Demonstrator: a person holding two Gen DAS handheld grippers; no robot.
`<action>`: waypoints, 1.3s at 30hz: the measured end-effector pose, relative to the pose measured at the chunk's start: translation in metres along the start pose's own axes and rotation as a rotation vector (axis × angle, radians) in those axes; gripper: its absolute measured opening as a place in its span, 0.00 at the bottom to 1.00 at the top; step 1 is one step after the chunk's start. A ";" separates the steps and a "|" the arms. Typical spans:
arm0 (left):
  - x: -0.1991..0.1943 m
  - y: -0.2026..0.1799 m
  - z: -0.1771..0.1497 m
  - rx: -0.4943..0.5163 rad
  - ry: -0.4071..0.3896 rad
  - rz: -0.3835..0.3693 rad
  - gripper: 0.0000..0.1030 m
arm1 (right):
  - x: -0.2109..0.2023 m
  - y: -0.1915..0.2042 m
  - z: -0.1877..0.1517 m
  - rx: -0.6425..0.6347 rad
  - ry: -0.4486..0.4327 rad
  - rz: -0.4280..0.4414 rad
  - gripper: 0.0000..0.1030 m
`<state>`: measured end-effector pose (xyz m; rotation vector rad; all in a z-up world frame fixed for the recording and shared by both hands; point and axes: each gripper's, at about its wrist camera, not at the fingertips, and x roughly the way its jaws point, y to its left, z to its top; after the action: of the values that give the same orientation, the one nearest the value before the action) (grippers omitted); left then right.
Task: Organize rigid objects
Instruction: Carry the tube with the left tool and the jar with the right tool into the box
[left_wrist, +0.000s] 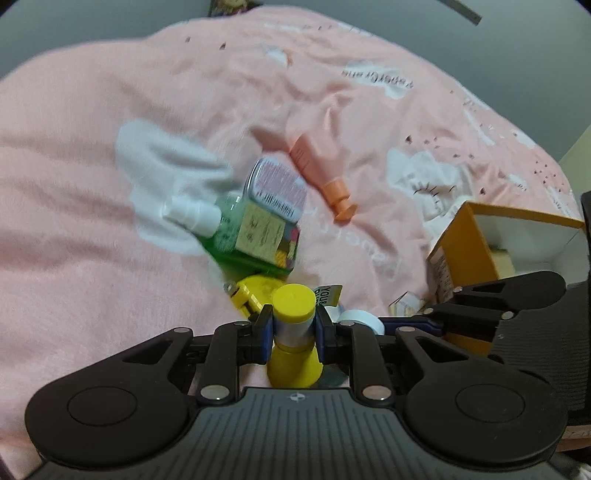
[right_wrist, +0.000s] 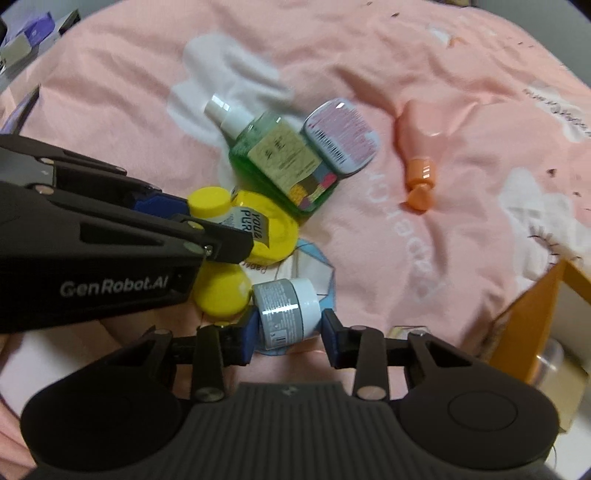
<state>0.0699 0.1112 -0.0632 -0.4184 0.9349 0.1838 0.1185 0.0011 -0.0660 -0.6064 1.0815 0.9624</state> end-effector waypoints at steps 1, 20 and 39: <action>-0.005 -0.002 0.000 0.004 -0.018 -0.006 0.23 | -0.007 -0.002 -0.002 0.006 -0.014 -0.011 0.35; -0.062 -0.106 0.010 0.218 -0.194 -0.261 0.23 | -0.156 -0.051 -0.045 0.251 -0.259 -0.210 0.33; 0.006 -0.207 -0.016 0.524 0.064 -0.361 0.24 | -0.151 -0.128 -0.151 0.557 -0.047 -0.275 0.32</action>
<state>0.1305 -0.0834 -0.0208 -0.1009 0.9151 -0.4007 0.1401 -0.2347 0.0124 -0.2594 1.1276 0.4040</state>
